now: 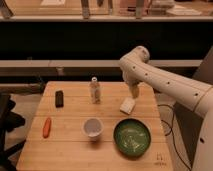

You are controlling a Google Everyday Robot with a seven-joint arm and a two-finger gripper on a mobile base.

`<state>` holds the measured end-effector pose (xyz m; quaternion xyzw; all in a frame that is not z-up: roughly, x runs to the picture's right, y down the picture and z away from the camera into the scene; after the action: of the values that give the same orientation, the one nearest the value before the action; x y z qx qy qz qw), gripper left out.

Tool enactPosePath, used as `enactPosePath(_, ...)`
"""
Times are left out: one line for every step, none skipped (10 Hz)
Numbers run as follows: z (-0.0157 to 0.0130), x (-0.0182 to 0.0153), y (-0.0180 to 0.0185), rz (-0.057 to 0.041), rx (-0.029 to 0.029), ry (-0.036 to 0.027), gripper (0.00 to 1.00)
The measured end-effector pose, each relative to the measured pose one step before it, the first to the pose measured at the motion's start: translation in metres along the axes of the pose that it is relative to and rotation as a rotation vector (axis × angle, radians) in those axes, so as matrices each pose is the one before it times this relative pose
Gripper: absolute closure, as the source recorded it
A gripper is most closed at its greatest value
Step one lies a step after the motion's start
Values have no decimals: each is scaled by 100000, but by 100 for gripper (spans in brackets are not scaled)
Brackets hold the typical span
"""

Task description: Knock the bottle over

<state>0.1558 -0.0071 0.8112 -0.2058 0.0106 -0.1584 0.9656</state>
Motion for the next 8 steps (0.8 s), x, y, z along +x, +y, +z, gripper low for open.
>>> enactPosePath(18, -101, 6, -90, -12, 39, 32)
enactPosePath(-64, -167, 17, -117, 166, 157, 33)
enactPosePath(-59, -123, 6, -112, 116, 75, 33)
enactPosePath(-73, -121, 29, -116, 71, 163, 37)
enactPosePath(-76, -144, 3, -106, 98, 48, 44)
enactPosePath(19, -104, -33, -99, 309, 103, 51)
enactPosePath(82, -34, -23, -77, 371, 221, 61)
enactPosePath(102, -30, -10, -137, 385, 166, 71)
